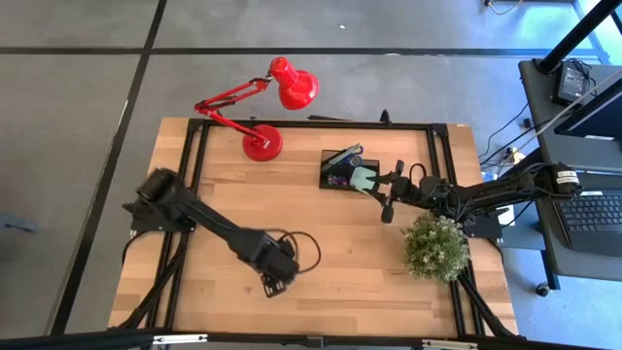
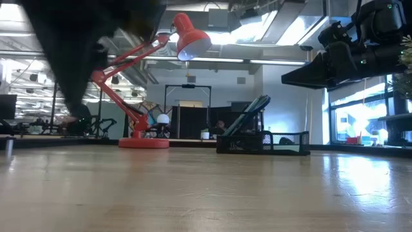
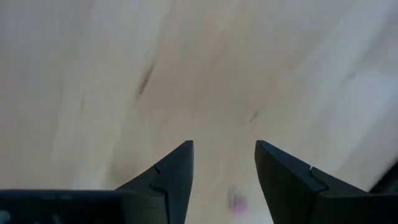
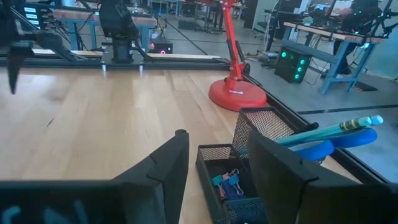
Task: Pick and place office supplies into organizer
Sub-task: Put the pink binder clip into the black desk organizer
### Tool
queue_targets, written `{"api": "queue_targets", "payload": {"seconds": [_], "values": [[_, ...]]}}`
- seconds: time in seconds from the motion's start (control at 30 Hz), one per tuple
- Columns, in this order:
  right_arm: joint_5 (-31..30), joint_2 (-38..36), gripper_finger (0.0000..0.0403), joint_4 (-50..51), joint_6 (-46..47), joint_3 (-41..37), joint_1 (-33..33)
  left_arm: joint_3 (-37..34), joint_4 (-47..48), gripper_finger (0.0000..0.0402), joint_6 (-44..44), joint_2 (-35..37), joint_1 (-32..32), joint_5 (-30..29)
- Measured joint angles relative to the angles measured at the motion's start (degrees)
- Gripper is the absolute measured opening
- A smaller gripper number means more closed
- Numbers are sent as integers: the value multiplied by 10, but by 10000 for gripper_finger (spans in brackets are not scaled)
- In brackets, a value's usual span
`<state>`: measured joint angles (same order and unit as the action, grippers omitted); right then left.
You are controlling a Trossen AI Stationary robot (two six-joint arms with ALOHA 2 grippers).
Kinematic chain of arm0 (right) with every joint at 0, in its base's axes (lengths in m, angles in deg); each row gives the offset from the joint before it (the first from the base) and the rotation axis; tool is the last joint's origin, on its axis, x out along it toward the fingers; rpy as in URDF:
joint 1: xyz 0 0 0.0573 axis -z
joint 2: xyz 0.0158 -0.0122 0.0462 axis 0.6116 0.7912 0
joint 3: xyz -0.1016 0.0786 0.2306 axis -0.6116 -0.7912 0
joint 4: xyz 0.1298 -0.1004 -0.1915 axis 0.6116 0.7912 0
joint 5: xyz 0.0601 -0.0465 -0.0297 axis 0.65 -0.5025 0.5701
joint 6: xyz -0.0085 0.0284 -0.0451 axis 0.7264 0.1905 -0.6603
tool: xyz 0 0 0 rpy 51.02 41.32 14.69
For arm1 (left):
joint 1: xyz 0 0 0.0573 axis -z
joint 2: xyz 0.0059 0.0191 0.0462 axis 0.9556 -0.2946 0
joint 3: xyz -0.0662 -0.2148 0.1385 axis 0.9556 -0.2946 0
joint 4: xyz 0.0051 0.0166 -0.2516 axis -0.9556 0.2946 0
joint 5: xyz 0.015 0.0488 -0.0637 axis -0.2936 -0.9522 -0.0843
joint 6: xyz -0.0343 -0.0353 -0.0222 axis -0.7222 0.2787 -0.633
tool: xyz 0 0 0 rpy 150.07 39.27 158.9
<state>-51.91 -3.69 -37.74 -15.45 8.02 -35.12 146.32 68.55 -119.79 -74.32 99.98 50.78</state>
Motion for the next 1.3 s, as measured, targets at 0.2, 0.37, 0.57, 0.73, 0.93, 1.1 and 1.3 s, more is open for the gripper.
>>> {"api": "queue_targets", "payload": {"seconds": [0.2, 0.37, 0.57, 0.73, 0.93, 1.1, 1.3], "values": [[0, 0, 166, 0, 0, 0, 0, 94, 153, 164, -121, -95, 25, 119], [0, 0, 166, 0, 0, 0, 0, 133, 153, 164, -164, -122, 43, 150], [0, 0, 166, 0, 5, 0, 0, 131, 148, 164, -230, -124, 63, 150], [0, 0, 166, 0, 5, 0, 0, 129, 138, 164, -239, -124, 72, 149], [0, 0, 166, 0, 19, 0, 0, 108, 104, 164, -239, -130, 75, 148], [0, 0, 166, -1, 22, 0, 0, 82, 102, 164, -242, -131, 77, 148], [0, 0, 166, -3, 34, 0, 0, 45, 99, 164, -239, -131, 81, 176]]}}
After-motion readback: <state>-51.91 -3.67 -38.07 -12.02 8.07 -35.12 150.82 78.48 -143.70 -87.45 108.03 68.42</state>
